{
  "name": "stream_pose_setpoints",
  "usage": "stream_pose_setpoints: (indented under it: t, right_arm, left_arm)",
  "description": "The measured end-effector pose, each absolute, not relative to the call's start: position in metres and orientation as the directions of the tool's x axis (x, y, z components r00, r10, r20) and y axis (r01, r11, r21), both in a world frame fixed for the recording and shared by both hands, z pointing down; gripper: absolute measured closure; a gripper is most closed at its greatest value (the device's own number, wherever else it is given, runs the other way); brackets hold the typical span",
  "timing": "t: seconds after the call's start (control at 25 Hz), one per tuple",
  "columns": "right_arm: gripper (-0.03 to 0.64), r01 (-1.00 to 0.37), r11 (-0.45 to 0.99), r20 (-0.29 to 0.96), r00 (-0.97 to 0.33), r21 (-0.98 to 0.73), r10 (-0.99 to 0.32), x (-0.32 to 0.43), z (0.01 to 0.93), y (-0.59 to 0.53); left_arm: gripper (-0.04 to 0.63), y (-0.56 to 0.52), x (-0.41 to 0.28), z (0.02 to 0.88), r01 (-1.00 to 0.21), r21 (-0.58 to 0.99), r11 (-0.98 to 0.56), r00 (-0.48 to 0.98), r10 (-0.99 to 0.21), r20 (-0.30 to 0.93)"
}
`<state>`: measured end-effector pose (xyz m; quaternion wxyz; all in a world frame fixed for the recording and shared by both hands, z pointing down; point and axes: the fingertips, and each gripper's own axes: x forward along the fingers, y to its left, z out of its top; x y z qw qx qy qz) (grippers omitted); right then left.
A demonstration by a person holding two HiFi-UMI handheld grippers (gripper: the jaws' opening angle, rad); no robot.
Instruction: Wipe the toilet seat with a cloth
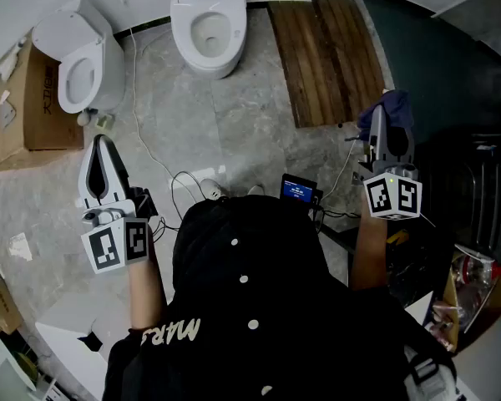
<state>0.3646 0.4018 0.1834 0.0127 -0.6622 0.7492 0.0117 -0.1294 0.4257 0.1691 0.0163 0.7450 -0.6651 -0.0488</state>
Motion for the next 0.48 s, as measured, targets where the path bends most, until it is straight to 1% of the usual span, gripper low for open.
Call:
stream_pose_setpoints:
  t: [0.48]
  right_arm:
    - [0.523,-0.992,0.129,-0.041,-0.129,0.004,-0.991,0.353,0.183,0.406]
  left_arm:
    - [0.588,0.431,-0.138,0.165,-0.99,0.08,-0.117,0.113,-0.992,-0.059]
